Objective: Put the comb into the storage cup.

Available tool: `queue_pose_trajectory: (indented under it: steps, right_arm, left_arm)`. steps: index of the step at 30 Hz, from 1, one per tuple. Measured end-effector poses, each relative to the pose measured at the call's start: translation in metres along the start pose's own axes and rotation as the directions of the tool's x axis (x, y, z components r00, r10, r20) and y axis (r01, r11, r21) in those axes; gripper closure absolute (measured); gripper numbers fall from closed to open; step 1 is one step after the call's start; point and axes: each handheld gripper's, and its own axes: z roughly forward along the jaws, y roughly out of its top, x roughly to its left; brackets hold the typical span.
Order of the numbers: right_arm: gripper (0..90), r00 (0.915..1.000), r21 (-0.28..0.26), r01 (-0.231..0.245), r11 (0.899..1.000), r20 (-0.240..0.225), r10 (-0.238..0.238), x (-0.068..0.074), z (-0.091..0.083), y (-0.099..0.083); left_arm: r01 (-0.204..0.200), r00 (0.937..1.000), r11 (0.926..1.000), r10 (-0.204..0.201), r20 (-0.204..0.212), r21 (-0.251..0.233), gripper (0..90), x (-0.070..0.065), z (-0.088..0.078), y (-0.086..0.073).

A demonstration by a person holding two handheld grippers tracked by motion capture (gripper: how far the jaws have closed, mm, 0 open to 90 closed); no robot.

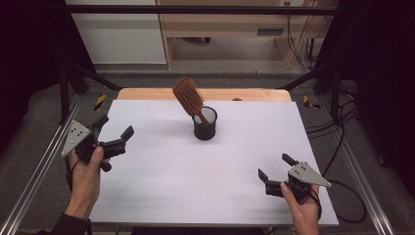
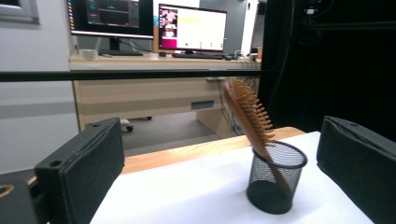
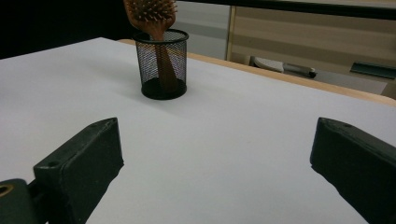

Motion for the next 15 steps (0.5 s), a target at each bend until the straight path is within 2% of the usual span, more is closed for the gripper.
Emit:
queue_pose_trajectory:
  steps: [12, 15]
  right_arm:
    - [3.1, 1.0000, -0.006, 0.008, 1.000, -0.003, -0.008, -0.002, 0.000, 0.000]
    - [3.2, 0.9998, -0.003, 0.016, 1.000, -0.009, -0.016, -0.001, 0.001, -0.001]
  left_arm:
    - [0.023, 0.9994, 0.9997, -0.023, -0.025, 0.010, 1.3, 0.009, -0.022, -0.017]
    - [0.006, 0.9995, 0.9999, -0.006, -0.030, 0.012, 1.2, 0.011, -0.027, -0.019]
